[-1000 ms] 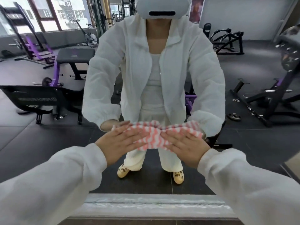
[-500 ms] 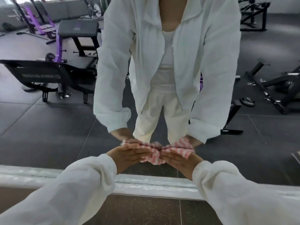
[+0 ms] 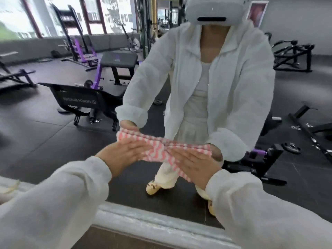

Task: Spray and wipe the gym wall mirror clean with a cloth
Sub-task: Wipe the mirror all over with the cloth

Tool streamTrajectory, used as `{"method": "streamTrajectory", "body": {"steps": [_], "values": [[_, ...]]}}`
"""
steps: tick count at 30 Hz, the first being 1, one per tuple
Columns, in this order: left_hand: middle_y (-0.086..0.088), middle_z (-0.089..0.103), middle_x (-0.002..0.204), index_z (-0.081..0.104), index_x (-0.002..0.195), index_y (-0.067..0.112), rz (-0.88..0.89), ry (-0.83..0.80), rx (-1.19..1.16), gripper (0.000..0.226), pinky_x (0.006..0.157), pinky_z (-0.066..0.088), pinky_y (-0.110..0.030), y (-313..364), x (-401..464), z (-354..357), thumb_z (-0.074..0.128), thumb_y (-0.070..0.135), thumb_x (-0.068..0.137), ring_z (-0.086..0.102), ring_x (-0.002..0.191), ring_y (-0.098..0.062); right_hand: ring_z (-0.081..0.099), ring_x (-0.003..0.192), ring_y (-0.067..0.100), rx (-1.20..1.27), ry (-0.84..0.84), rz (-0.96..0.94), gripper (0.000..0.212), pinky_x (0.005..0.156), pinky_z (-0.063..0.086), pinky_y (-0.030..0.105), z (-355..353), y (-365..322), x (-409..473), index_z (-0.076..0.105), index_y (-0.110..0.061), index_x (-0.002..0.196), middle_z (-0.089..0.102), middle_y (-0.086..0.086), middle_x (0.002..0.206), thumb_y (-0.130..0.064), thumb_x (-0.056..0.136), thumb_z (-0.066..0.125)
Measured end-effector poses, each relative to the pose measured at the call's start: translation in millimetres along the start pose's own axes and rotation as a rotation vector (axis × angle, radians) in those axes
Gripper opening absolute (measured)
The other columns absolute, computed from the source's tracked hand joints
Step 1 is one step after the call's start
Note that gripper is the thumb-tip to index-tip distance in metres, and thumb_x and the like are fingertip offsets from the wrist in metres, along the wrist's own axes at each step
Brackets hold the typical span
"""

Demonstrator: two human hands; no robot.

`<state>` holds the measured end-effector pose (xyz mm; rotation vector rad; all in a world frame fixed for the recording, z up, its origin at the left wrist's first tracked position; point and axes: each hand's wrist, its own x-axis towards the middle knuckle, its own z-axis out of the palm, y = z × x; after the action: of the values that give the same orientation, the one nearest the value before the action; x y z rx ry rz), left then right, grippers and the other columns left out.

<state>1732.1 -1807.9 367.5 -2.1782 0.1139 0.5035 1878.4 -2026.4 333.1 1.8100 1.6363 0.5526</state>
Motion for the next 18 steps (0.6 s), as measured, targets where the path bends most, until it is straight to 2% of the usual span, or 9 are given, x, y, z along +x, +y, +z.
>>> {"method": "streamTrajectory", "body": {"steps": [2,3,4,6,8,10,12,15,18], "values": [[-0.002,-0.051,0.120,-0.009,0.150,0.020,-0.145,0.079,0.018,0.060,0.087,-0.039,-0.040,-28.3,-18.7,2.1,0.024,0.013,0.101,-0.043,0.124,-0.027,-0.027,0.135,0.029,-0.013,0.359,0.122,0.063,0.106,-0.031,0.039,-21.6,17.9,17.7,-0.010,-0.004,0.140,-0.033,0.014,0.146,-0.017,0.093,0.029],[-0.003,-0.048,0.126,-0.002,0.151,0.022,-0.227,0.244,0.002,0.060,0.091,-0.040,-0.041,-41.0,-21.0,9.7,0.023,0.009,0.098,-0.041,0.124,-0.028,-0.016,0.139,0.026,-0.021,0.505,0.195,0.058,0.112,-0.023,0.037,-33.5,26.8,26.8,0.006,-0.009,0.145,-0.014,0.011,0.154,-0.015,0.089,0.022],[-0.001,-0.041,0.138,0.009,0.150,0.023,-0.285,0.532,0.014,0.062,0.101,-0.035,-0.042,-55.2,-24.5,17.4,0.024,0.007,0.092,-0.031,0.135,-0.029,-0.011,0.142,0.024,0.011,0.644,0.260,0.060,0.115,-0.014,0.035,-49.5,37.6,38.6,0.017,-0.008,0.147,0.003,0.006,0.158,-0.013,0.087,0.018],[-0.001,-0.020,0.156,0.016,0.149,0.018,-0.398,0.947,0.023,0.070,0.116,-0.013,-0.040,-87.6,-32.4,25.5,0.033,0.002,0.083,-0.006,0.146,-0.024,0.001,0.147,0.024,0.073,0.804,0.347,0.051,0.116,-0.003,0.033,-80.3,59.0,56.8,0.026,-0.005,0.142,0.028,0.007,0.152,-0.005,0.094,0.009],[-0.001,-0.015,0.158,0.001,0.152,0.020,-0.458,1.036,0.012,0.083,0.118,-0.006,-0.039,-116.4,-45.2,25.2,0.037,-0.002,0.080,-0.009,0.146,-0.020,0.027,0.139,0.027,0.108,0.889,0.389,0.052,0.115,0.002,0.033,-112.1,76.6,70.1,0.034,-0.003,0.136,0.043,0.011,0.145,-0.006,0.100,-0.004],[0.001,-0.014,0.158,-0.003,0.151,0.023,-0.426,1.086,-0.015,0.083,0.119,-0.003,-0.038,-134.0,-49.2,23.5,0.034,-0.001,0.081,-0.008,0.146,-0.017,0.041,0.133,0.029,0.082,0.948,0.436,0.061,0.115,0.006,0.034,-133.2,84.7,76.2,0.047,-0.003,0.134,0.046,0.013,0.143,-0.009,0.101,-0.005],[0.003,-0.010,0.158,0.001,0.151,0.024,-0.395,1.157,-0.044,0.080,0.119,0.001,-0.037,-138.6,-46.3,27.5,0.036,0.002,0.083,-0.004,0.146,-0.015,0.039,0.134,0.030,0.051,0.965,0.467,0.061,0.116,0.005,0.034,-138.9,82.7,82.7,0.051,-0.003,0.133,0.044,0.016,0.144,-0.009,0.102,-0.002],[0.002,-0.008,0.159,0.008,0.151,0.024,-0.355,1.243,-0.032,0.073,0.119,0.002,-0.037,-135.0,-36.1,38.9,0.040,0.009,0.088,-0.001,0.146,-0.016,0.025,0.138,0.029,0.030,0.931,0.465,0.045,0.117,0.003,0.036,-131.8,70.5,91.2,0.039,-0.004,0.139,0.035,0.016,0.150,-0.008,0.101,0.016],[0.000,-0.009,0.159,0.004,0.152,0.022,-0.290,1.251,-0.032,0.059,0.119,-0.001,-0.038,-125.0,-25.3,61.6,0.026,0.014,0.098,-0.003,0.146,-0.019,0.012,0.143,0.026,0.016,0.872,0.421,0.047,0.119,-0.006,0.034,-116.6,52.8,98.9,0.024,-0.007,0.144,0.017,0.011,0.152,-0.011,0.098,0.024]]}}
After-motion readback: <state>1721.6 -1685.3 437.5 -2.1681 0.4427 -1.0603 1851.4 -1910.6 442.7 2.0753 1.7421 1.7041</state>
